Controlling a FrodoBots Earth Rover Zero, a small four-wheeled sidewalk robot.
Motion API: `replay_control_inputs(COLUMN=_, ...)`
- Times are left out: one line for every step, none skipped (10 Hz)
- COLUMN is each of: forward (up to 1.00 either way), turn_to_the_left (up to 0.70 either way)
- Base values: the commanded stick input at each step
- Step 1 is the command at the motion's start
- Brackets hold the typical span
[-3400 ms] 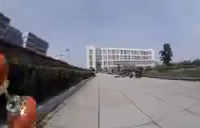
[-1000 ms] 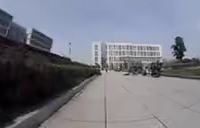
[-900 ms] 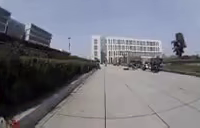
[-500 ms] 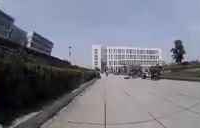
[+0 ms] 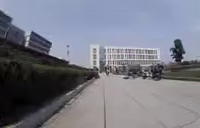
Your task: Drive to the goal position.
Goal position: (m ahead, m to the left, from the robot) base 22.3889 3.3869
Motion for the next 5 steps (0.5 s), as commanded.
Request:
replay_control_inputs(forward=0.85, turn_to_the_left=0.0)
replay_control_inputs(forward=0.85, turn_to_the_left=0.0)
replay_control_inputs(forward=0.85, turn_to_the_left=0.0)
replay_control_inputs(forward=0.85, turn_to_the_left=0.0)
replay_control_inputs(forward=0.85, turn_to_the_left=0.0)
